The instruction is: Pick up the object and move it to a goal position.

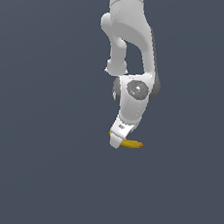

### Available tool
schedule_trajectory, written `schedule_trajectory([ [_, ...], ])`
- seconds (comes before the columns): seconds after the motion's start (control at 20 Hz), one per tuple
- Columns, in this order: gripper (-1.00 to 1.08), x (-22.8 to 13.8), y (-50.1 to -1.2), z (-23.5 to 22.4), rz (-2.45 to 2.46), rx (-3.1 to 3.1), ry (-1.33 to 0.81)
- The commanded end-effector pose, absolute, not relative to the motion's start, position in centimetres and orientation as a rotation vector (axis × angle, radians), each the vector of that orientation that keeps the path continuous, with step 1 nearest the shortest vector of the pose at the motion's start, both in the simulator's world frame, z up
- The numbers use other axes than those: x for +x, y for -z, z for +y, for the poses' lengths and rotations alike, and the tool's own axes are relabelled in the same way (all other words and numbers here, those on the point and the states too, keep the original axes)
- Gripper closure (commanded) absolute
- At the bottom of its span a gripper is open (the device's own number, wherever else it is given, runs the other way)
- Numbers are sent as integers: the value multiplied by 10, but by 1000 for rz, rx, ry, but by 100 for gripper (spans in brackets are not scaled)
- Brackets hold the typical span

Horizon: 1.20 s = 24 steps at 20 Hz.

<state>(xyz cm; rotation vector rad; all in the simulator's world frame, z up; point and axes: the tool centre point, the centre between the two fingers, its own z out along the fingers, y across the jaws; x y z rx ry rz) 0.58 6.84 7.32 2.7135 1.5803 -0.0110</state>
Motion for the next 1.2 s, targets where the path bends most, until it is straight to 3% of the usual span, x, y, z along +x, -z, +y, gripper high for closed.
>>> schedule_trajectory([
  [0.0, -92, 6, -71, 71, 1628, 2686, 5],
  [0.5, -92, 6, -66, 74, 1662, 2666, 1],
  [1.15, -92, 6, -19, 74, 1669, 2662, 0],
])
